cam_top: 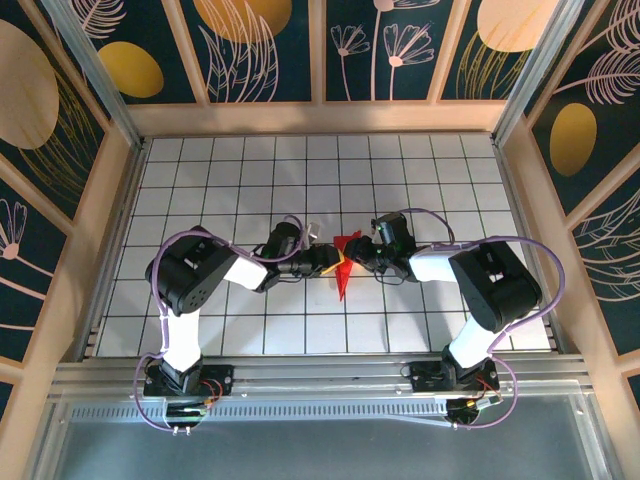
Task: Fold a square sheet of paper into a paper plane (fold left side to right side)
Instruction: Fold the wing for the fifth time at the center of the table.
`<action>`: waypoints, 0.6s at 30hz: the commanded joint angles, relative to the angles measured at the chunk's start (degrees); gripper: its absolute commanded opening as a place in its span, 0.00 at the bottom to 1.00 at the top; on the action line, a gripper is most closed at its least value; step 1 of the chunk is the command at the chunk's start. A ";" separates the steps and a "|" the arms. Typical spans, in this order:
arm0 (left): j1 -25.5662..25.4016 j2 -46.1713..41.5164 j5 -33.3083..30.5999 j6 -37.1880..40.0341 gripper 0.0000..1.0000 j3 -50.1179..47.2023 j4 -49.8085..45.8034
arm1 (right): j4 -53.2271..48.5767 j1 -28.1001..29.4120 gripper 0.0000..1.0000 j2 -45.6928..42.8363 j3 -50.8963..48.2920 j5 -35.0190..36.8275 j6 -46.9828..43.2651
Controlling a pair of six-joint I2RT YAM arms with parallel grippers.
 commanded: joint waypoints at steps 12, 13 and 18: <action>0.16 2.70 -3.50 3.96 0.07 2.27 -6.27 | -4.02 1.61 0.40 2.69 0.82 3.39 -2.44; 0.16 2.62 -3.80 4.12 0.06 2.26 -6.70 | -4.00 1.61 0.40 2.61 0.82 3.48 -2.41; 0.16 2.37 -4.73 4.40 0.04 1.91 -8.04 | -4.31 1.61 0.40 2.61 0.99 3.65 -2.56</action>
